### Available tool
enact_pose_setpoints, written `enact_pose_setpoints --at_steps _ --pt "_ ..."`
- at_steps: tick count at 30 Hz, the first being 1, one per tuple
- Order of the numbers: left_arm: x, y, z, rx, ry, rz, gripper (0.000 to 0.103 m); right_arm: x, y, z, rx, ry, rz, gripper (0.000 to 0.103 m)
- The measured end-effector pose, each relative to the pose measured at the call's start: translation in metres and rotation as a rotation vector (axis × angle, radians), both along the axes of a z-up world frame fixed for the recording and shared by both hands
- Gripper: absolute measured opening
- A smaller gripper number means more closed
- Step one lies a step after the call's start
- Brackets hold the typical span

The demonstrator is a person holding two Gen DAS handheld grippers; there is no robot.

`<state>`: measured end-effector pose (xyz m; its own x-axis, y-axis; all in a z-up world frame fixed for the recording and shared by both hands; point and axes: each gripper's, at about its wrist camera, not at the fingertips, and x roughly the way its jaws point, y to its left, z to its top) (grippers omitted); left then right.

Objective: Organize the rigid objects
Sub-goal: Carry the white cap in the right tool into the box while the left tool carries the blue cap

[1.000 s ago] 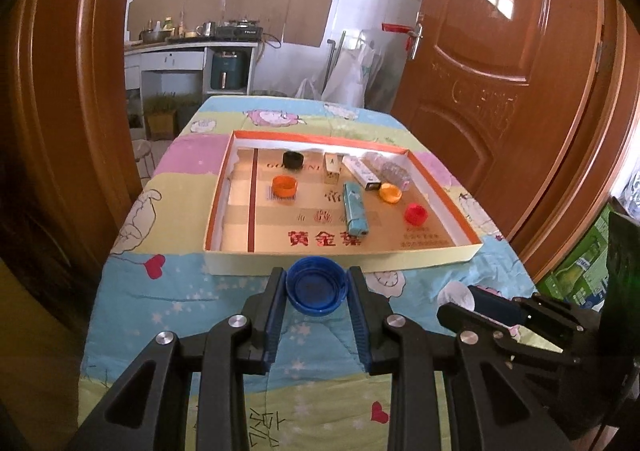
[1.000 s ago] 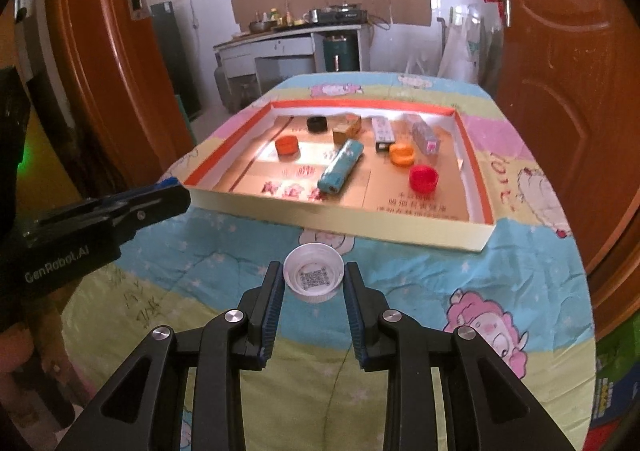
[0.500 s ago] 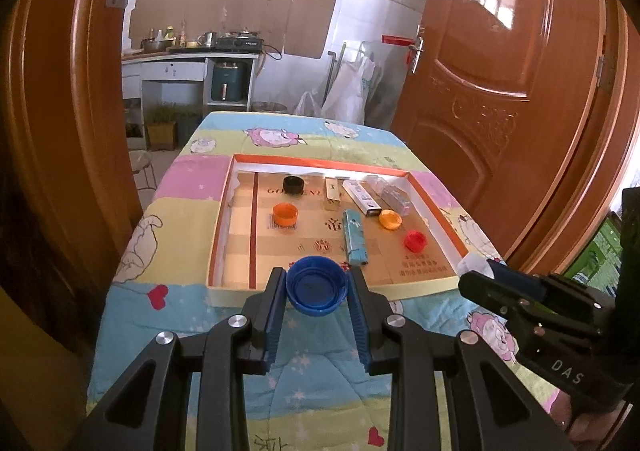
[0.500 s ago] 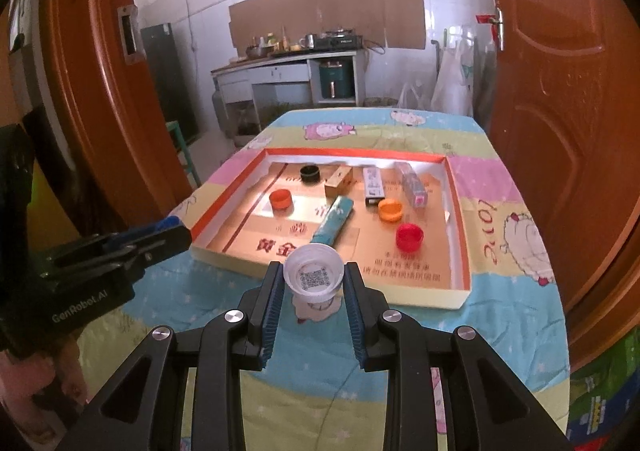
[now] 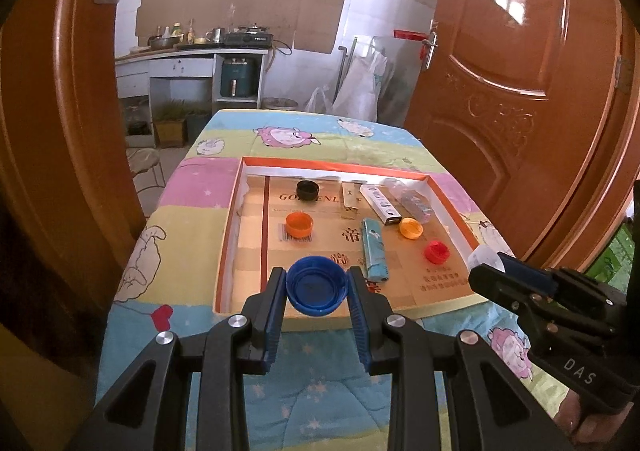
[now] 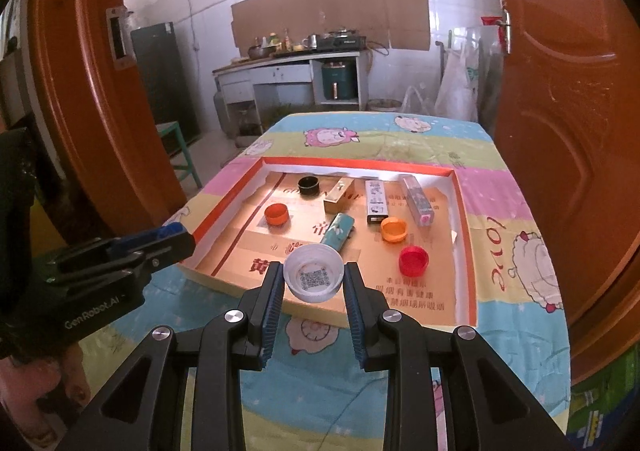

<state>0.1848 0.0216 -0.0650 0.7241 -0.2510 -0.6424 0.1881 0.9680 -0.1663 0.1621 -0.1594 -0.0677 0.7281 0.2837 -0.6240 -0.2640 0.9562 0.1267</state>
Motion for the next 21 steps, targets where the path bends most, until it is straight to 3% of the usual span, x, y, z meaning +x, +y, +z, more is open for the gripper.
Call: enact_pose_setpoints --at_steps 21 --pt "0.054 -0.012 -0.017 0.015 0.055 -0.011 0.031 0.053 -0.016 -0.02 0.002 0.045 -0.023 0.031"
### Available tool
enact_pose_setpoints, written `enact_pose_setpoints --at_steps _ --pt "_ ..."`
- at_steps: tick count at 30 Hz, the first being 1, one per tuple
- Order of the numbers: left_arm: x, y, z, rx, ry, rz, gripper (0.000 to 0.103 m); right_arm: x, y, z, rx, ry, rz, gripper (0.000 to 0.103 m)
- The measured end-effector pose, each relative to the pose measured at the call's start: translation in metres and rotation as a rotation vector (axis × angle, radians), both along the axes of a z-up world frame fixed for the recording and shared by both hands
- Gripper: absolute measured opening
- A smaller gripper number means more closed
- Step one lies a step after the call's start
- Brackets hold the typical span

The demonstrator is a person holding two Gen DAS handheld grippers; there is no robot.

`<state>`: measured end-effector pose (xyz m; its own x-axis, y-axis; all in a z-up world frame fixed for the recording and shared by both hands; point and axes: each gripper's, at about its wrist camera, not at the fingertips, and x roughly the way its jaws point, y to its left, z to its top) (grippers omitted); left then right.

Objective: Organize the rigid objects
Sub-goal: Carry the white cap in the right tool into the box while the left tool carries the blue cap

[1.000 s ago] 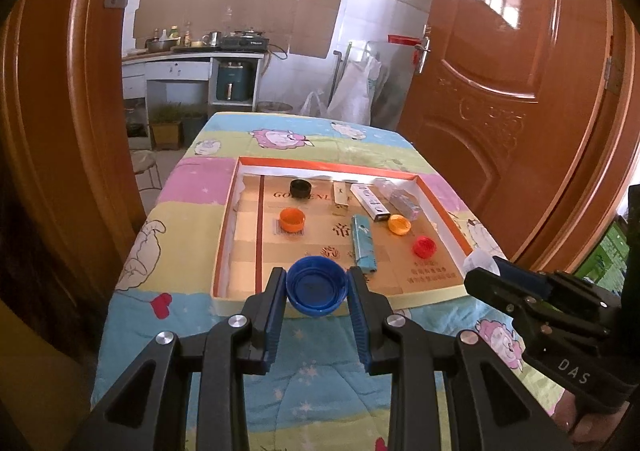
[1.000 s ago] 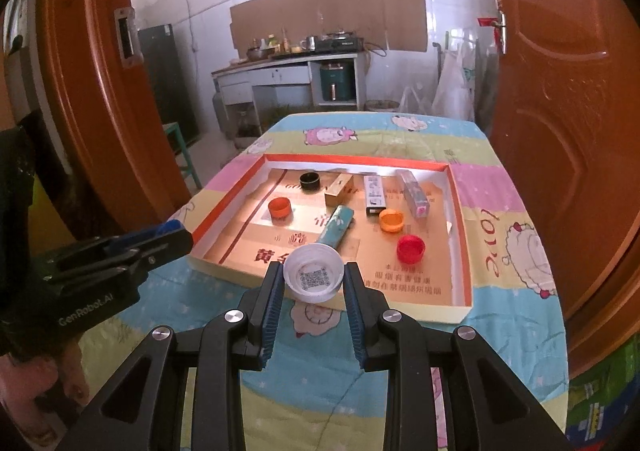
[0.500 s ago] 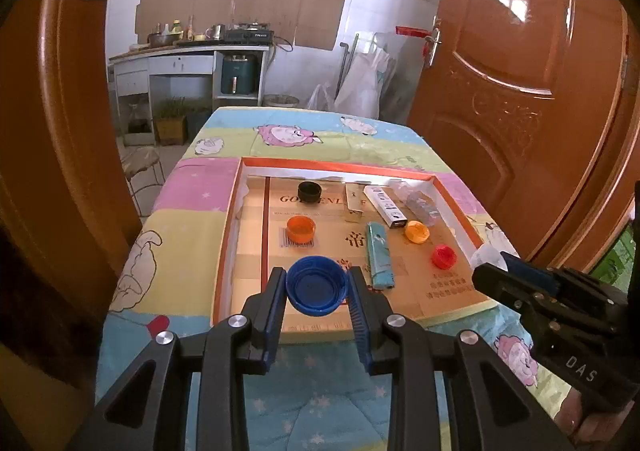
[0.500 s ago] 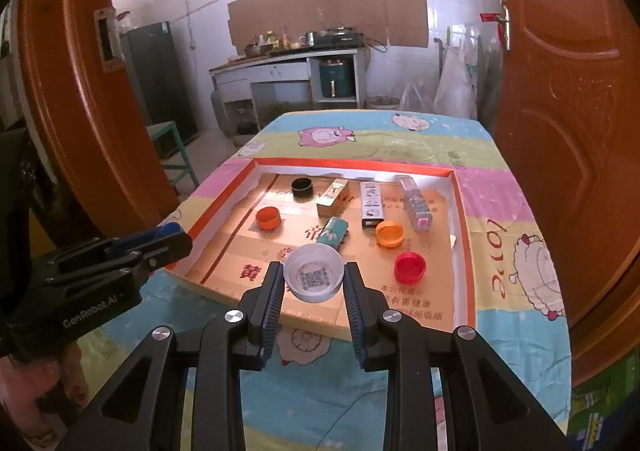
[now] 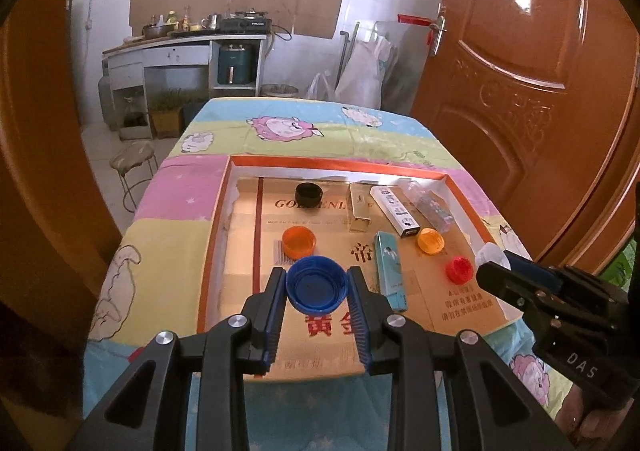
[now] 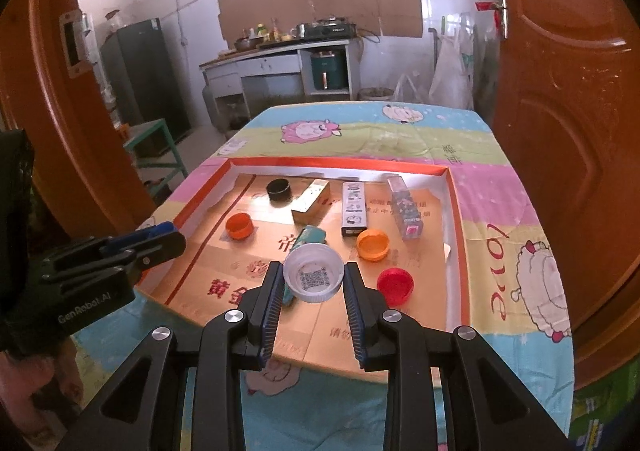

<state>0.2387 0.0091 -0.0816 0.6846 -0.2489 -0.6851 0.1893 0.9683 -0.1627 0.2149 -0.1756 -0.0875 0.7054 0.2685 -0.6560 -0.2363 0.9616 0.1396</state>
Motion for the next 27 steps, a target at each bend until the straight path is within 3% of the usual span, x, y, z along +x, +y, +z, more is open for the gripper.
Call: enact_pose_setpoints --at_steps 27 --pt "0.052 -0.031 -0.043 0.029 0.116 -0.064 0.031 0.055 0.0 -0.048 -0.025 0.124 0.016 0.031"
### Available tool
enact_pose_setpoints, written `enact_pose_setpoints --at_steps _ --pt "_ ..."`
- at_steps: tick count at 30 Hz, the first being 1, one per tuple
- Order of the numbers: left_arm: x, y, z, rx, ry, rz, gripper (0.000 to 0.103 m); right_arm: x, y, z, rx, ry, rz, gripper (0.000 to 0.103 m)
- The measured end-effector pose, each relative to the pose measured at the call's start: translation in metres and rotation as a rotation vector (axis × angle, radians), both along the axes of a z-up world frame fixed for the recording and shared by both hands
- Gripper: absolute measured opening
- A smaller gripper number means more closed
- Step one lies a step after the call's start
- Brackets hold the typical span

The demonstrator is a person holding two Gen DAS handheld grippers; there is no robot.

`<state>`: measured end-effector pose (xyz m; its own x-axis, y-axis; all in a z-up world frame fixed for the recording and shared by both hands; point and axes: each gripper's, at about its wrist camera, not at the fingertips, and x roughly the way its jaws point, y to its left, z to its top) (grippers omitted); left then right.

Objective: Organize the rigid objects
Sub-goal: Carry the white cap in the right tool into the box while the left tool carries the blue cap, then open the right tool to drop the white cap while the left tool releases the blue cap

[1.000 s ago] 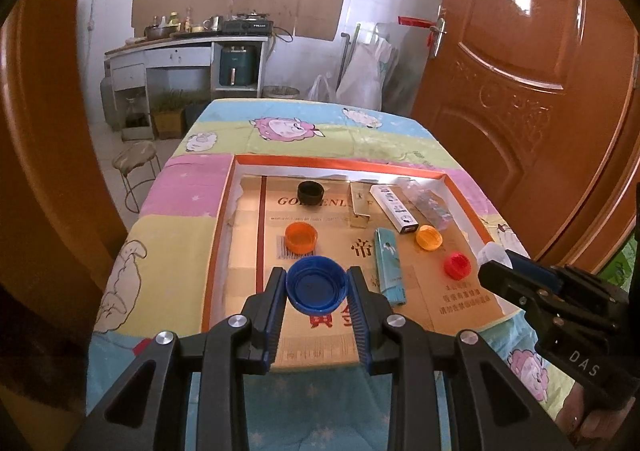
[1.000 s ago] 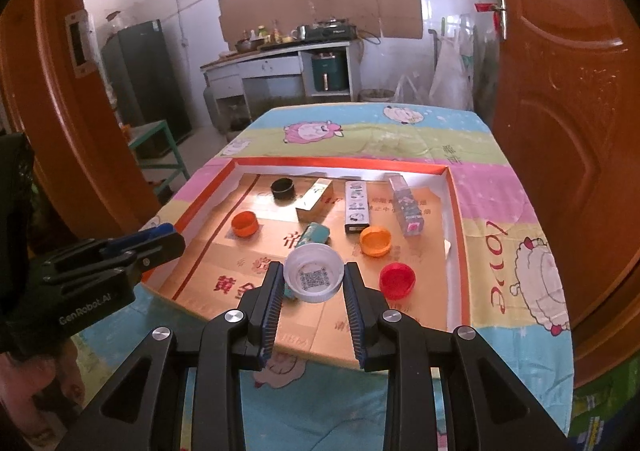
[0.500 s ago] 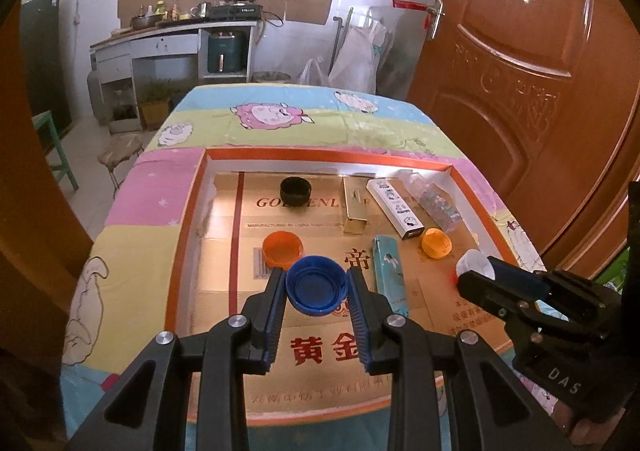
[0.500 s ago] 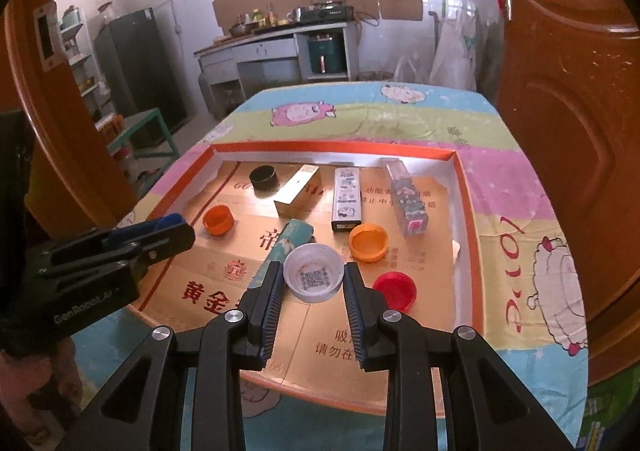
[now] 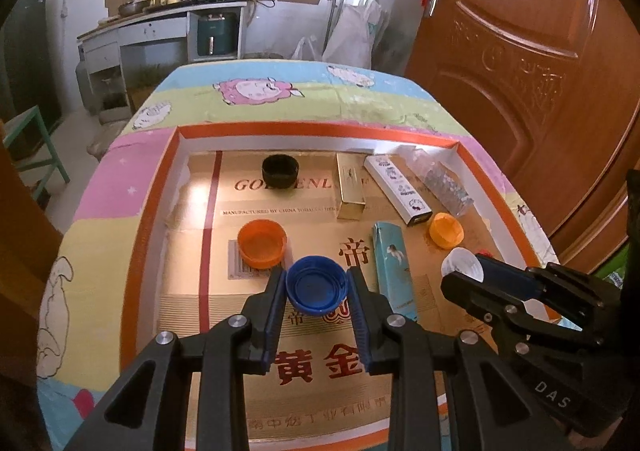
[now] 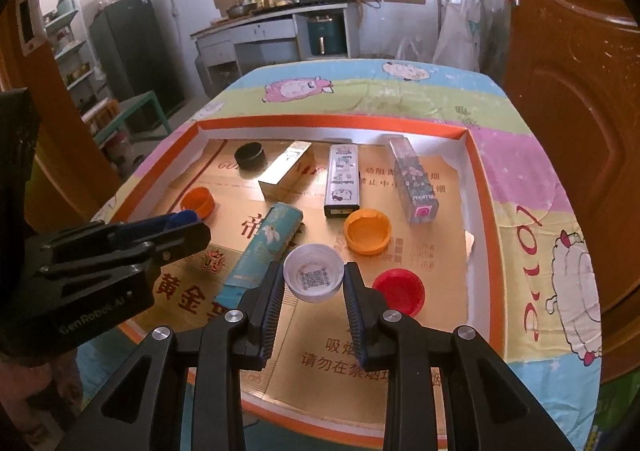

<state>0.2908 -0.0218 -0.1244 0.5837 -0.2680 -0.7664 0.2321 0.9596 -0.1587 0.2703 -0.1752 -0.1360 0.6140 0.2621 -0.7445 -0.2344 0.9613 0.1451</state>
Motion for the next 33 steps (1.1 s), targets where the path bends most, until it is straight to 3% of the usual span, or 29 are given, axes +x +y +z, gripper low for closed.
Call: enact_pose_setpoints --at_steps 33 --pt "0.002 -0.001 -0.012 0.014 -0.01 0.002 0.031 0.01 0.007 -0.013 -0.04 0.014 0.007 0.031"
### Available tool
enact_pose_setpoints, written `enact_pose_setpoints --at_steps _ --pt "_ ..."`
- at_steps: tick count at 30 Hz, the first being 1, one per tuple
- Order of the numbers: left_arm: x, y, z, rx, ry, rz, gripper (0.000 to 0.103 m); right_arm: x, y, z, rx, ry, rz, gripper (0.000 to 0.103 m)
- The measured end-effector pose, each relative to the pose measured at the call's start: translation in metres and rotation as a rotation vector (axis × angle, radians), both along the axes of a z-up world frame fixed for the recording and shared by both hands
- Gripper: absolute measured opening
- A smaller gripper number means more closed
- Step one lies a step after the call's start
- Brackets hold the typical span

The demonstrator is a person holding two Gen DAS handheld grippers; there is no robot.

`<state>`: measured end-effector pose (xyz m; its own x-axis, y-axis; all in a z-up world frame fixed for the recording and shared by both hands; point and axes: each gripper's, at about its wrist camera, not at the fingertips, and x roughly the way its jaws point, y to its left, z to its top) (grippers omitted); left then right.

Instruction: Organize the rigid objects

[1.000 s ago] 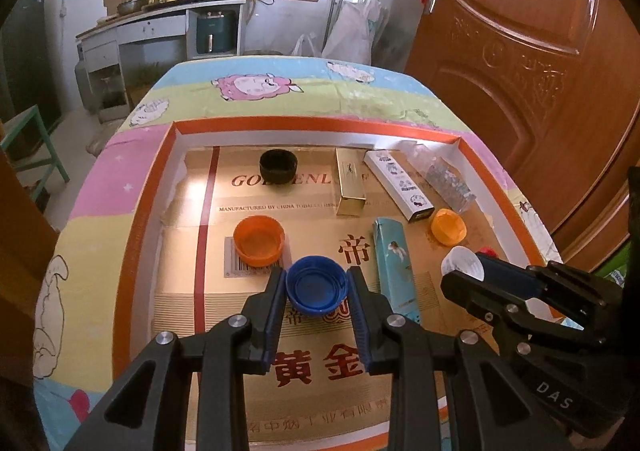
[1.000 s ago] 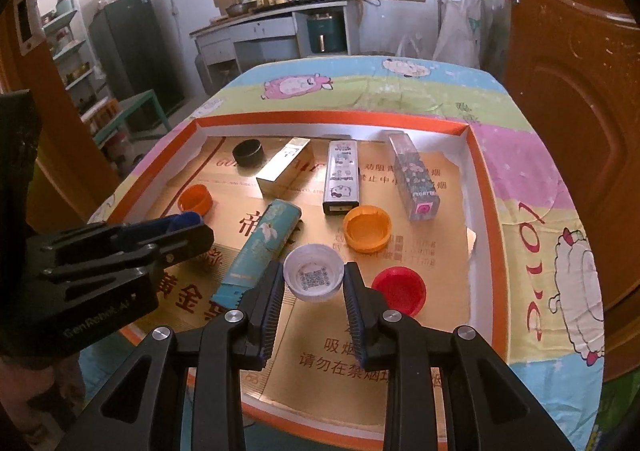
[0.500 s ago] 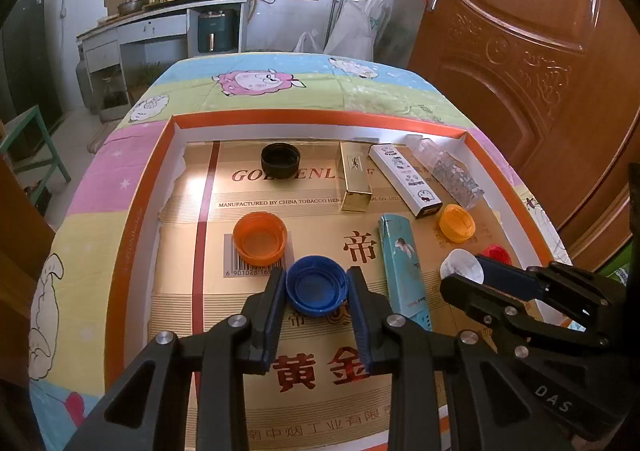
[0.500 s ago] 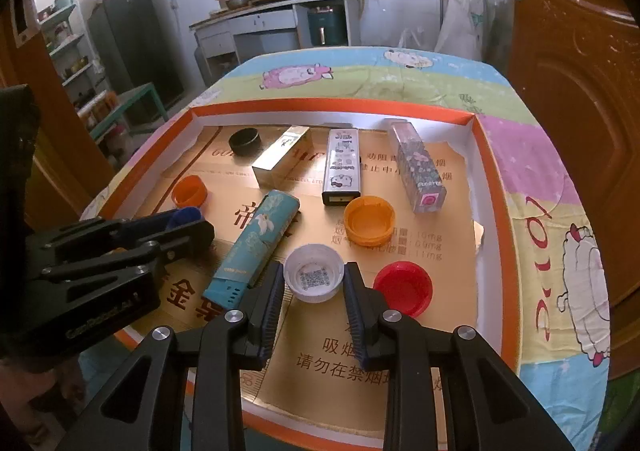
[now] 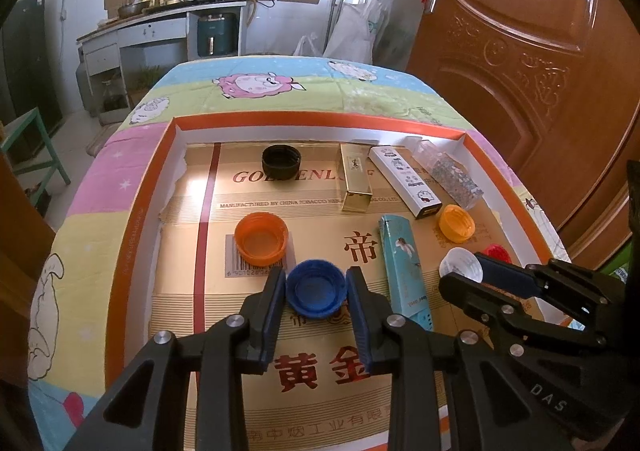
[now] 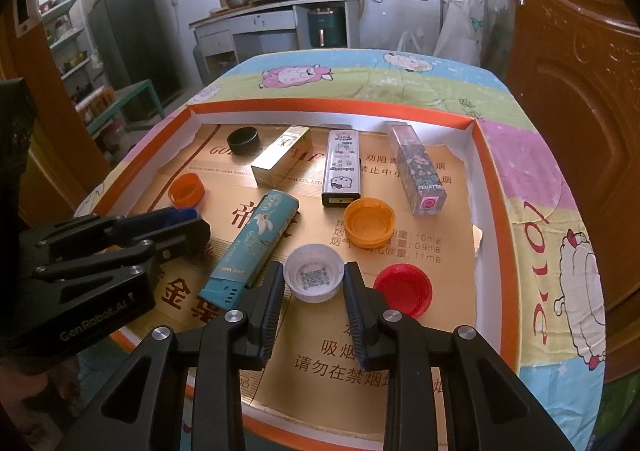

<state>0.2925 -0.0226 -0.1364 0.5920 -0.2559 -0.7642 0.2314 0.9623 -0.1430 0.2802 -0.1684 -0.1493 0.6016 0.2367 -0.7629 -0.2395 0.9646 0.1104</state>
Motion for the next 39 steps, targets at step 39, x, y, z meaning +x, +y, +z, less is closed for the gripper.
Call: enact_pose_setpoints --at_steps 39 --pt "-0.04 0.013 0.034 -0.024 -0.087 0.062 0.047 -0.04 -0.002 0.034 0.018 -0.073 -0.041 0.038"
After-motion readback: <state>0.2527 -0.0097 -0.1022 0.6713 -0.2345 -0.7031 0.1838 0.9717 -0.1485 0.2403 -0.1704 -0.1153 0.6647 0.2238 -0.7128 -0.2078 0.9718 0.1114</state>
